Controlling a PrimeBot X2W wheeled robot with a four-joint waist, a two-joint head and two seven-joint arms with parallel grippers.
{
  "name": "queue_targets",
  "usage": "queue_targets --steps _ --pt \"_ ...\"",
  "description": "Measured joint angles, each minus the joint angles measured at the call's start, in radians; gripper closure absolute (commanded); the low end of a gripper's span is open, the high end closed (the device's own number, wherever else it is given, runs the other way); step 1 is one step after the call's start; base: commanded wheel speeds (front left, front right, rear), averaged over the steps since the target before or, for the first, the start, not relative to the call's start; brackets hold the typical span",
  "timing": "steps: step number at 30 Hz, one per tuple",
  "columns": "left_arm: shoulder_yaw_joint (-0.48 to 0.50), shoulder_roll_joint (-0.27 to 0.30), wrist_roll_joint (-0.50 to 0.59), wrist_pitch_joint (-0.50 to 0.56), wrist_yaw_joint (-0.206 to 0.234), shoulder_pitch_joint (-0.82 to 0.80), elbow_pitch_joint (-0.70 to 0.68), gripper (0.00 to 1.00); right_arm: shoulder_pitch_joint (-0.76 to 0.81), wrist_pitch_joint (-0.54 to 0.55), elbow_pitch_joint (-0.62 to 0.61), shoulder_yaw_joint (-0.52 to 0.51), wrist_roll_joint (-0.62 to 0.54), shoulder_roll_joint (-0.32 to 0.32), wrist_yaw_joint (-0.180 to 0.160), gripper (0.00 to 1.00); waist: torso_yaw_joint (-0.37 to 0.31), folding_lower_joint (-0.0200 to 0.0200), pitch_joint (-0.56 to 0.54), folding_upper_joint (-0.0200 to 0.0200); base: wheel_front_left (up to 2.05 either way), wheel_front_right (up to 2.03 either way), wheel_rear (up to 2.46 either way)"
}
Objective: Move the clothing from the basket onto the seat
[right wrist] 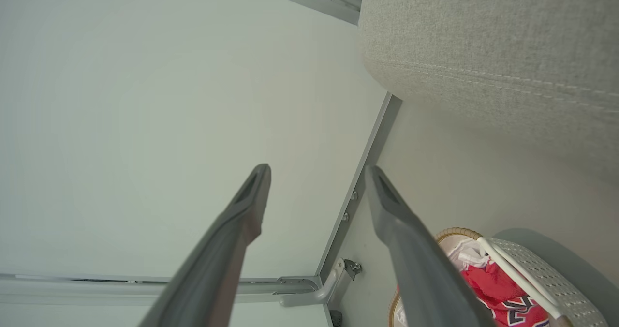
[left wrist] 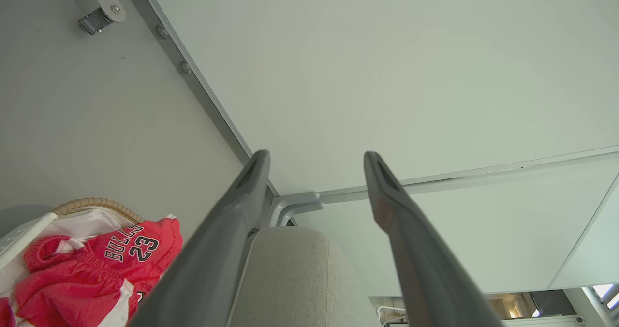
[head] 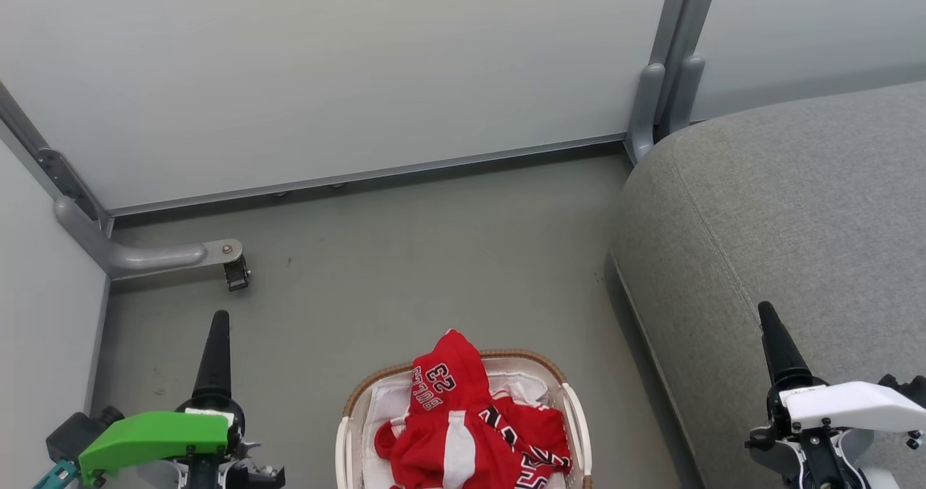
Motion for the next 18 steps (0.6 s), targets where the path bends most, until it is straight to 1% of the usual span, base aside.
queue_targets --steps 10,12,18 --pt "-0.039 0.002 0.230 -0.039 0.027 -0.001 -0.039 0.00 0.000 -0.037 -0.048 0.020 -0.223 -0.003 0.000 0.00 0.004 0.0000 0.003 0.0000 0.00 0.00 0.00" --pt "-0.045 0.002 0.260 -0.045 0.032 -0.001 -0.043 0.00 0.000 -0.044 -0.052 0.026 -0.254 -0.003 0.000 0.00 0.004 0.0000 0.004 0.0000 0.00 0.00 0.00" --pt "-0.070 0.003 0.399 -0.064 0.044 0.000 -0.048 0.00 0.001 -0.065 -0.058 0.048 -0.358 -0.005 0.000 0.00 0.004 0.0000 0.005 0.0000 0.00 0.00 0.00"
